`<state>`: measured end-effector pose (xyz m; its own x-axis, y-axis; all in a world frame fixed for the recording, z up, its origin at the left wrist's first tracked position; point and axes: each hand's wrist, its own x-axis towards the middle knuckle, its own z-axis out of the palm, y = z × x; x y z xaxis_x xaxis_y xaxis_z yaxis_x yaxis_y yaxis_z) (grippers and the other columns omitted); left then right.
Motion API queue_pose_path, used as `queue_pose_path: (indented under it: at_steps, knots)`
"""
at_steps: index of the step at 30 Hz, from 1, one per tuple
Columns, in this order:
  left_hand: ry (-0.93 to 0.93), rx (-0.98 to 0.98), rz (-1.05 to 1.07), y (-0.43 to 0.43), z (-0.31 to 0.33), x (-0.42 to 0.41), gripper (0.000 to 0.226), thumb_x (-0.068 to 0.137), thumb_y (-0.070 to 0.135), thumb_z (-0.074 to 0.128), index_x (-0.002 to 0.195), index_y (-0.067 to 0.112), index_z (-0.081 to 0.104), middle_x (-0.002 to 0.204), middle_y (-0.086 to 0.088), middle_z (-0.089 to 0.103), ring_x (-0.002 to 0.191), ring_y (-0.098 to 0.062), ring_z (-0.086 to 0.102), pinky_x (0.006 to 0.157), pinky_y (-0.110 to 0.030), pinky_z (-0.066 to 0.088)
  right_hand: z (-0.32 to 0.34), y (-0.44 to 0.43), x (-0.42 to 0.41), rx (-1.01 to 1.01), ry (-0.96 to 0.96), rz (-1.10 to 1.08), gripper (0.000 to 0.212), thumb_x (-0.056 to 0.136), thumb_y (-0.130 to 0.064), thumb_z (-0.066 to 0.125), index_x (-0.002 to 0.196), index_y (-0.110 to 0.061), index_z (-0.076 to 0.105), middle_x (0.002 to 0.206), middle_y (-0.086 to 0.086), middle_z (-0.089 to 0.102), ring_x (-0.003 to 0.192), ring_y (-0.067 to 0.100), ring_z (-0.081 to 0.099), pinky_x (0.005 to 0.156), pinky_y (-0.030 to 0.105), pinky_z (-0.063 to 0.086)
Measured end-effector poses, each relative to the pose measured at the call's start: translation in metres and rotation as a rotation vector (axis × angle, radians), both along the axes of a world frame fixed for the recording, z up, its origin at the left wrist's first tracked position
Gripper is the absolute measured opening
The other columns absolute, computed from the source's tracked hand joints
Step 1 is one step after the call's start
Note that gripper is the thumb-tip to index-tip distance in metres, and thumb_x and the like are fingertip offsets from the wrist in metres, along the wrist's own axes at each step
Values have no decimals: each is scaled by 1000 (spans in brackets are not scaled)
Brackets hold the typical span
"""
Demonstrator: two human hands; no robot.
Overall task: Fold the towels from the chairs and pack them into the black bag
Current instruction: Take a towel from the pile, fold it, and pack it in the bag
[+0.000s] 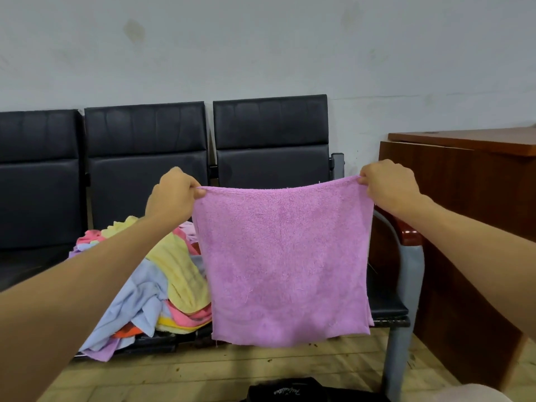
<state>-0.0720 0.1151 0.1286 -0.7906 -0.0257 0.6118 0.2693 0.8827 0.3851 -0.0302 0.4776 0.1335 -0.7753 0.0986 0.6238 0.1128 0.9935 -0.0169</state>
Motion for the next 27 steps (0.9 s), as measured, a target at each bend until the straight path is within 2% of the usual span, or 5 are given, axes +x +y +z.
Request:
queue_pose_path:
  at_steps: [6, 12, 19, 23, 27]
  knots:
    - [-167, 379, -124, 12, -18, -34, 20, 94, 8, 56, 77, 2, 63, 80, -20, 66, 60, -34, 68, 66, -41, 57, -13, 0, -42, -221, -59, 5, 20, 98, -13, 53, 103, 4, 62, 91, 16, 63, 83, 33, 64, 69, 35, 51]
    - [-235, 770, -180, 31, -65, -77, 23, 96, 8, 51, 73, 8, 50, 91, -21, 66, 81, -28, 70, 76, -35, 60, -50, -2, -84, -678, -104, 52, 20, 93, -7, 50, 108, 3, 60, 98, 20, 65, 85, 34, 67, 75, 43, 58]
    - [-302, 498, -167, 41, -173, -68, 14, 96, 16, 50, 83, 9, 51, 78, -3, 55, 75, -20, 48, 65, -35, 37, -145, -17, -70, -634, -169, 36, 21, 101, -10, 42, 110, 4, 56, 100, 18, 60, 100, 38, 59, 77, 38, 43]
    - [-403, 305, -295, 43, -230, -43, 19, 98, 7, 45, 81, 16, 45, 75, 3, 51, 77, -24, 52, 67, -28, 31, -206, -16, -50, -510, -361, 94, 14, 102, -15, 41, 100, -8, 53, 92, 11, 64, 78, 28, 59, 68, 36, 45]
    - [-444, 59, -452, 33, -265, -31, 11, 94, 10, 52, 104, 14, 53, 110, 0, 54, 103, -18, 52, 84, -15, 31, -234, -10, -41, -309, -543, 110, 21, 95, -10, 44, 111, -13, 58, 102, 15, 68, 82, 34, 62, 66, 35, 45]
